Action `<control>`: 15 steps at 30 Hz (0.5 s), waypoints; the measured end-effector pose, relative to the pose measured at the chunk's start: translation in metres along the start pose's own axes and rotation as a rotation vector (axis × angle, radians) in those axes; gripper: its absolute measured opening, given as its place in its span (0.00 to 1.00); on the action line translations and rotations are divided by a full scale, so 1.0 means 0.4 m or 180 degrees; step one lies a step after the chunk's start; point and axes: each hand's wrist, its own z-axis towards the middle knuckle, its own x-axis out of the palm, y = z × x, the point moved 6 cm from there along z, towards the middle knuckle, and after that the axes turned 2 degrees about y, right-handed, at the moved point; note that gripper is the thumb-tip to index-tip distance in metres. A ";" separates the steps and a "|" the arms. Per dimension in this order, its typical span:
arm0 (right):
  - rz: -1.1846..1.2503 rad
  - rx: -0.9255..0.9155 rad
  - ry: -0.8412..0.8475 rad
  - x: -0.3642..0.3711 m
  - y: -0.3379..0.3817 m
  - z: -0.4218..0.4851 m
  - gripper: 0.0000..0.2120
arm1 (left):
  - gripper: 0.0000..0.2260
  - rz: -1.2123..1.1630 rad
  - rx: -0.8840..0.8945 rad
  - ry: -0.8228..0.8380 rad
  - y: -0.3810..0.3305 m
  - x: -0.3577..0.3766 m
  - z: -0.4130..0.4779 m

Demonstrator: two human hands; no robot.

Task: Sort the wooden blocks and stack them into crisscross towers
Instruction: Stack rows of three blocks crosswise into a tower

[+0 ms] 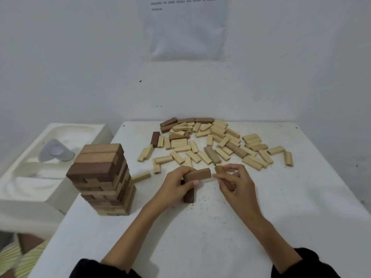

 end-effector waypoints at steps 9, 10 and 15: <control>0.0012 0.0202 0.0892 0.026 0.022 -0.065 0.21 | 0.13 0.0626 -0.0115 -0.0784 0.015 -0.061 -0.118; 0.0053 0.0216 0.1082 0.029 0.022 -0.063 0.25 | 0.13 0.0933 -0.0185 -0.0889 0.018 -0.061 -0.132; 0.0193 0.0208 0.1750 0.040 0.032 -0.046 0.36 | 0.17 0.1930 -0.0615 -0.0954 0.024 -0.055 -0.164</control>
